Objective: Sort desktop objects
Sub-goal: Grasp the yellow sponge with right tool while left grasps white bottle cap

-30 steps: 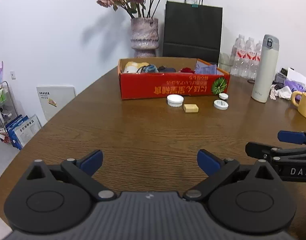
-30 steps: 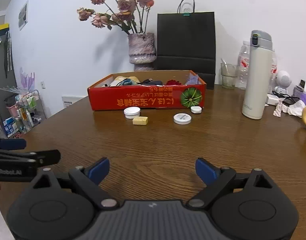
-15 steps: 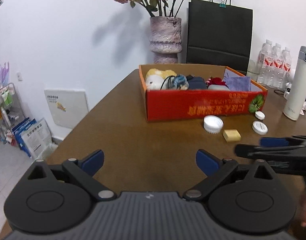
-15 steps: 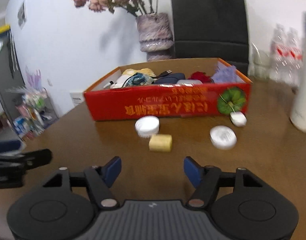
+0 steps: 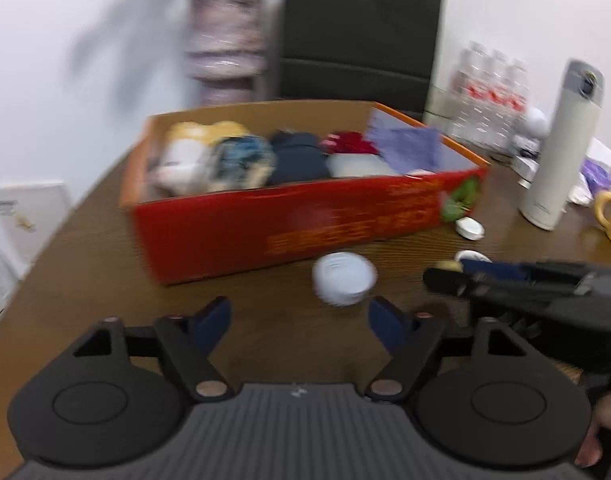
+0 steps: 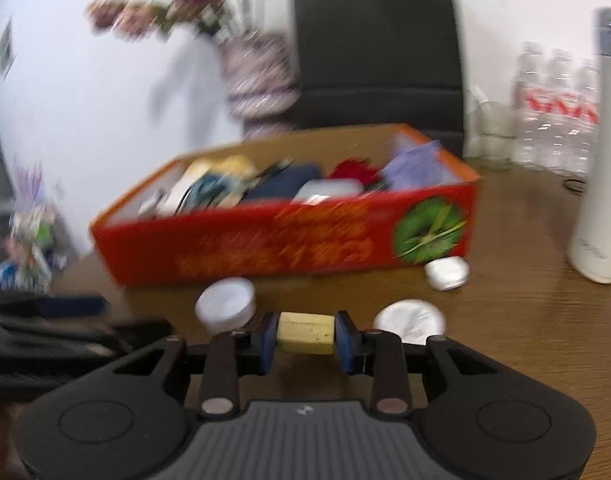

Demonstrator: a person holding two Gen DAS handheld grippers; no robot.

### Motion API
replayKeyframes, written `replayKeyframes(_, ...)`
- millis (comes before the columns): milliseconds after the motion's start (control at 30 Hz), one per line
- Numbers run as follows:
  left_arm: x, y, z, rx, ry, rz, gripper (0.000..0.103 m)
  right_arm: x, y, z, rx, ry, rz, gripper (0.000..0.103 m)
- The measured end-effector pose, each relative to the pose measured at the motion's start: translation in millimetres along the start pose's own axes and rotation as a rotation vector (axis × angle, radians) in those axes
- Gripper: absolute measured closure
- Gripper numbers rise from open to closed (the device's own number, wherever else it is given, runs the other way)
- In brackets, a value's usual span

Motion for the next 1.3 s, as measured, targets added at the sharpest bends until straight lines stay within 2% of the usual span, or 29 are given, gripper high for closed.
replayKeyframes(133, 9, -28, 20, -0.006, -0.068, -0.029, 0.026, 4, 10, 22, -0.025, -0.048, 0.045, 0.073)
replayKeyframes(167, 11, -34, 23, -0.013, -0.067, -0.034, 0.029, 4, 10, 27, -0.026, -0.068, 0.046, 0.073)
replayKeyframes(267, 17, -47, 26, -0.008, -0.037, -0.049, 0.063, 3, 11, 36, -0.021, -0.094, 0.04, 0.073)
replayKeyframes(433, 13, -28, 24, -0.014, -0.025, -0.021, 0.062, 3, 14, 24, -0.001, -0.041, 0.051, 0.073)
replayKeyframes(667, -8, 40, -4, 0.09, 0.099, 0.055, 0.062, -6, 22, -7, 0.068, 0.063, 0.046, 0.073)
replayKeyframes(800, -20, 83, -22, 0.149, 0.145, 0.098, 0.062, -16, 42, -33, 0.089, 0.165, 0.085, 0.073)
replayKeyframes(967, -38, 117, -13, 0.145, 0.131, 0.127, 0.062, -31, 80, -54, 0.184, 0.202, 0.168, 0.073)
replayKeyframes(1100, -49, 137, 3, 0.118, 0.117, 0.148, 0.062, -42, 108, -67, 0.179, 0.229, 0.202, 0.073)
replayKeyframes(1300, -62, 164, 18, 0.104, 0.095, 0.18, 0.062, -55, 137, -72, 0.14, 0.23, 0.188, 0.073)
Point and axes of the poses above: each gripper's, at about its wrist camera, not at the fingertips, and y roughly against the way its jaws point, z to its right, x to its top, the point moved 1 cm from there along -y, roughly the way its jaws point, and after that the axes turned 2 degrees about x, right-handed, at the moved point
